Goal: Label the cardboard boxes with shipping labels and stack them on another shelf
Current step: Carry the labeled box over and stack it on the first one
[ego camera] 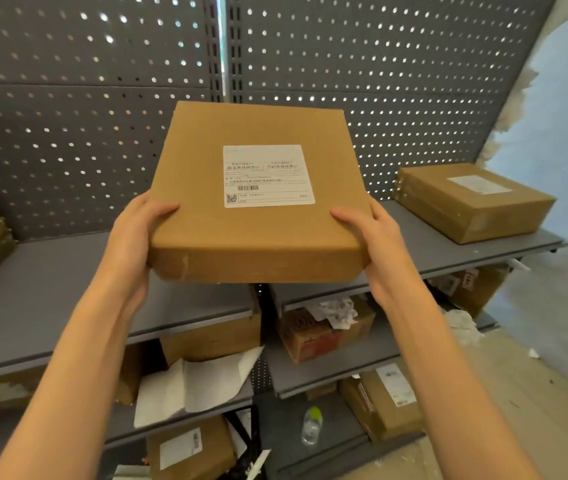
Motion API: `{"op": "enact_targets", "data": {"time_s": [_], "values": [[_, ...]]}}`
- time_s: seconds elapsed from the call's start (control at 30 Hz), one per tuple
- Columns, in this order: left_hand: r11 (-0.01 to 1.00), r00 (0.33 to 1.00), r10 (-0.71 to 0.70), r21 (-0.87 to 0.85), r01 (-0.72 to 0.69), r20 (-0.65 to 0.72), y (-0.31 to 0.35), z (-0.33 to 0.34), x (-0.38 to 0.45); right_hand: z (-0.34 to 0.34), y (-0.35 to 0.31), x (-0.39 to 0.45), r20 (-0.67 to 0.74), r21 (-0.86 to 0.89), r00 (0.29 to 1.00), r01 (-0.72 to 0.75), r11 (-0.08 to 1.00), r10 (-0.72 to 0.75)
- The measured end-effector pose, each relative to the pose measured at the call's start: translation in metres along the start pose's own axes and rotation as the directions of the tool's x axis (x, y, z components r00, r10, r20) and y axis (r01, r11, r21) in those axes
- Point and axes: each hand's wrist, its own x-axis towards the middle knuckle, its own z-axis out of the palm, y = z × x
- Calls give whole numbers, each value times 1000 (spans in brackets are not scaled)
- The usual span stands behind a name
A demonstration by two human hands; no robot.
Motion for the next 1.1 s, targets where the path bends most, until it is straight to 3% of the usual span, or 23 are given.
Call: {"op": "enact_targets", "data": {"time_s": [0.67,1.1], "values": [[998,948,-40,-35,54,317,-33,227,-24,-218,-23,5,-343,-32,937,59,998,-66],[995,923,-34,-73,67,382,-58,372,15,-331,-37,93,-364,-66,923,107,992,-124]]}}
